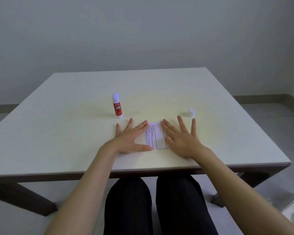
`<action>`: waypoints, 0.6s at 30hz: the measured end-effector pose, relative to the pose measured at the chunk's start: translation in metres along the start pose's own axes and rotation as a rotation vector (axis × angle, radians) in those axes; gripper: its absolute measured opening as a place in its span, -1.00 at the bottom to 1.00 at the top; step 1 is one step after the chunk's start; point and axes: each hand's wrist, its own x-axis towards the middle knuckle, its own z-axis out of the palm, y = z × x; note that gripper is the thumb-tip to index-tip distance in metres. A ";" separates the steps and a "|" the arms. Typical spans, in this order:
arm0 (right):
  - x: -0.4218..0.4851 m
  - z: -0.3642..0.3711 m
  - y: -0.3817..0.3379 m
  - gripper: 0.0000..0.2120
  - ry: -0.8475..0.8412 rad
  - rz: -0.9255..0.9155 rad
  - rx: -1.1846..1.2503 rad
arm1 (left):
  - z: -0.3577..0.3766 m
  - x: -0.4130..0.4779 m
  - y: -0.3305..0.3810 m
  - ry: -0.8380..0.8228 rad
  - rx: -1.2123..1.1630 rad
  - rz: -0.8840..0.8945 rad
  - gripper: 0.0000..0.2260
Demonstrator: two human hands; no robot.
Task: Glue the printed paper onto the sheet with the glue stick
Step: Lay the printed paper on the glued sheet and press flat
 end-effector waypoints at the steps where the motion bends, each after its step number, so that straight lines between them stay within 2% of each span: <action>1: -0.001 0.000 -0.003 -0.45 0.012 -0.006 -0.006 | 0.000 0.000 0.000 0.002 -0.004 -0.001 -0.17; 6: -0.040 0.024 -0.014 -0.37 0.055 -0.286 -0.057 | 0.001 0.001 -0.001 0.006 -0.033 0.002 -0.16; 7: -0.035 0.023 -0.009 -0.39 0.045 -0.271 -0.049 | 0.001 0.001 -0.002 0.006 -0.030 0.000 -0.16; 11: 0.003 0.000 0.003 -0.46 -0.014 -0.024 -0.087 | 0.000 0.000 -0.001 0.004 -0.032 -0.006 -0.17; 12: 0.006 -0.002 -0.003 -0.45 -0.013 -0.020 -0.096 | 0.001 0.000 0.000 0.008 -0.039 -0.006 -0.17; 16: -0.013 0.021 -0.033 -0.36 -0.006 -0.312 -0.067 | 0.002 0.000 0.000 0.030 -0.081 0.007 -0.15; 18: -0.006 0.017 -0.022 -0.38 -0.006 -0.306 -0.046 | 0.001 0.000 0.000 0.027 -0.092 0.007 -0.14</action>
